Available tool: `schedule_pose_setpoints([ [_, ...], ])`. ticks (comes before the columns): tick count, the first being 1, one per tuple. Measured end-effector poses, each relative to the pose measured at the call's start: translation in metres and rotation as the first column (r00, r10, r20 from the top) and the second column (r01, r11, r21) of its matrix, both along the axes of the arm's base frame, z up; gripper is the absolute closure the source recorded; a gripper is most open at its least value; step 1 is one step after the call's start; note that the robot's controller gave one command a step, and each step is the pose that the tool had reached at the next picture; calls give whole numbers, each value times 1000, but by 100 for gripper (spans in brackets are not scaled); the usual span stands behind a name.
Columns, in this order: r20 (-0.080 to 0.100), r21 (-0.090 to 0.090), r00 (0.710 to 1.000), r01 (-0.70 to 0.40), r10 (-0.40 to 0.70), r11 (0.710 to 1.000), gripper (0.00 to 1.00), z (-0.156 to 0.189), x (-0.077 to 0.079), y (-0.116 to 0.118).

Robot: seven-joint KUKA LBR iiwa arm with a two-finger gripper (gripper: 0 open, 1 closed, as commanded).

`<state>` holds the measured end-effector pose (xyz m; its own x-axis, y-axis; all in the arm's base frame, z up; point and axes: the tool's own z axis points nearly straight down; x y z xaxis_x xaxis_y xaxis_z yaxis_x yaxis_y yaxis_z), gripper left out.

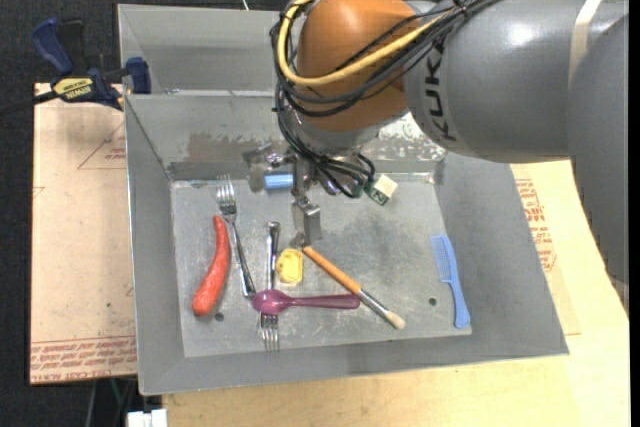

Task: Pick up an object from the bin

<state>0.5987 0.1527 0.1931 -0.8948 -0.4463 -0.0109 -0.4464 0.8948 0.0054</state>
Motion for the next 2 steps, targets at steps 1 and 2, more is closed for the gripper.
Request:
schedule_pose_setpoints([
  [1, -12, -8, 967, 254, -254, 967, 0, -73, -32, -18],
  [2, 2, 0, 1000, 28, -28, 1000, 0, -55, -20, -4],
])
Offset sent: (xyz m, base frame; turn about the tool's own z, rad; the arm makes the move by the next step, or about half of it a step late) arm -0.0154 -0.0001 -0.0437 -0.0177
